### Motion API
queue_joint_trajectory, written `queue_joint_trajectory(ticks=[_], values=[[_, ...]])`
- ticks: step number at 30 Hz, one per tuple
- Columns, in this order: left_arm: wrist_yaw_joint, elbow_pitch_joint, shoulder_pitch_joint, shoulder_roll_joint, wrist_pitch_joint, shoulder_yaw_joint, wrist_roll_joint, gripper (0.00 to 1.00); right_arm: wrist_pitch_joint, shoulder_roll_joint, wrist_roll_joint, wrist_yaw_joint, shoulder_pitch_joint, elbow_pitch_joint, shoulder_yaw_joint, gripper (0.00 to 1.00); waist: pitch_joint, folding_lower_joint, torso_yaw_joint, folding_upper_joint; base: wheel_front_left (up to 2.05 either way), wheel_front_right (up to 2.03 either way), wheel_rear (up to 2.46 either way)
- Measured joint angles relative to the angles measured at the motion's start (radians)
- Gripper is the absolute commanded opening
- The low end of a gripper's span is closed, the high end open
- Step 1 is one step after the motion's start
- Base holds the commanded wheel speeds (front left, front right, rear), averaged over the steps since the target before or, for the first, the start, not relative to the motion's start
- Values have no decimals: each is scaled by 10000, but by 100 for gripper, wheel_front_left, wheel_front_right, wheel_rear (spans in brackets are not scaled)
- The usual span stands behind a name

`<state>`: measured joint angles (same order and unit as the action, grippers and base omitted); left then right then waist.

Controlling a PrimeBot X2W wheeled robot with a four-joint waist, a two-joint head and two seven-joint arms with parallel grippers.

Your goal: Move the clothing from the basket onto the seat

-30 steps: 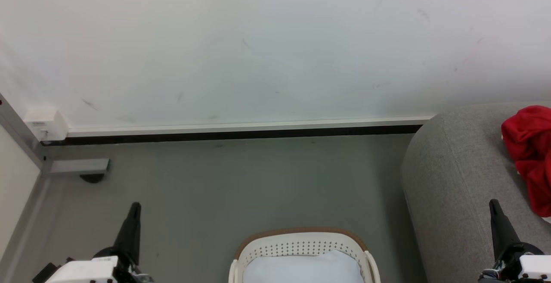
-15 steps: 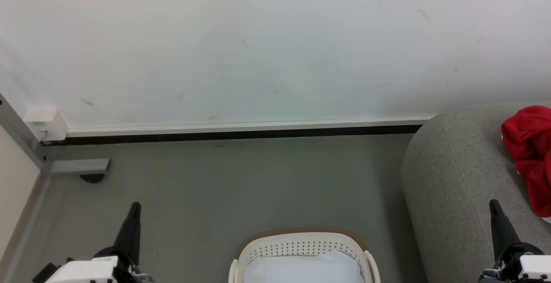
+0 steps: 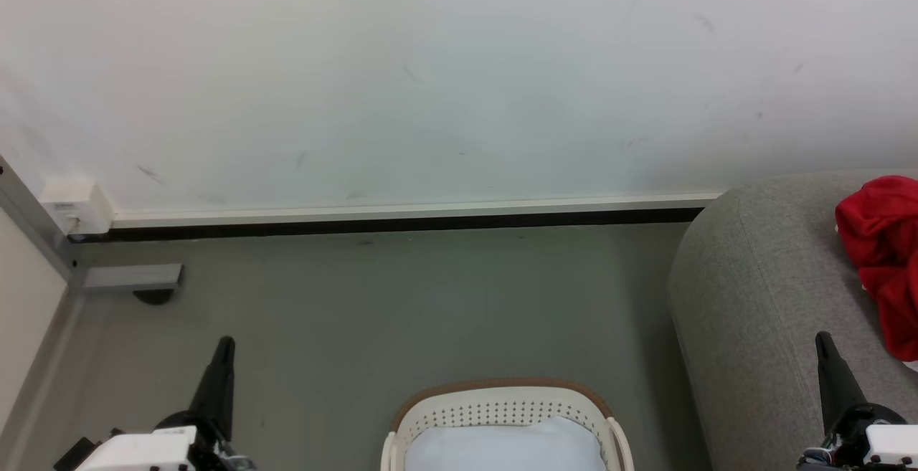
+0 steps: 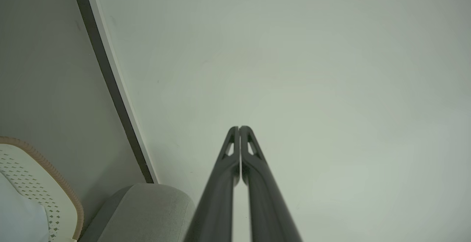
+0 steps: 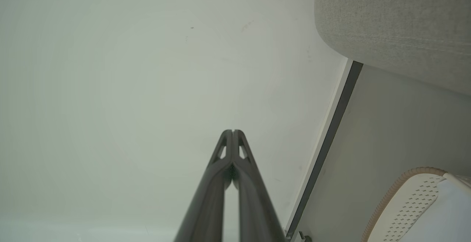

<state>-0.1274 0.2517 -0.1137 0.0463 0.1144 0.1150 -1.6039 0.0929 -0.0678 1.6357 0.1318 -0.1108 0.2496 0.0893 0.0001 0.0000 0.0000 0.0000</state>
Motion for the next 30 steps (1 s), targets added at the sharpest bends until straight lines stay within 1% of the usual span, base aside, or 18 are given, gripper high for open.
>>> queue_joint_trajectory(ticks=[30], values=[[0,2,0,2,0,-2,0,0,29,19,-38,0,-1,0,36,0,0,0,0,0,0,0,0]])
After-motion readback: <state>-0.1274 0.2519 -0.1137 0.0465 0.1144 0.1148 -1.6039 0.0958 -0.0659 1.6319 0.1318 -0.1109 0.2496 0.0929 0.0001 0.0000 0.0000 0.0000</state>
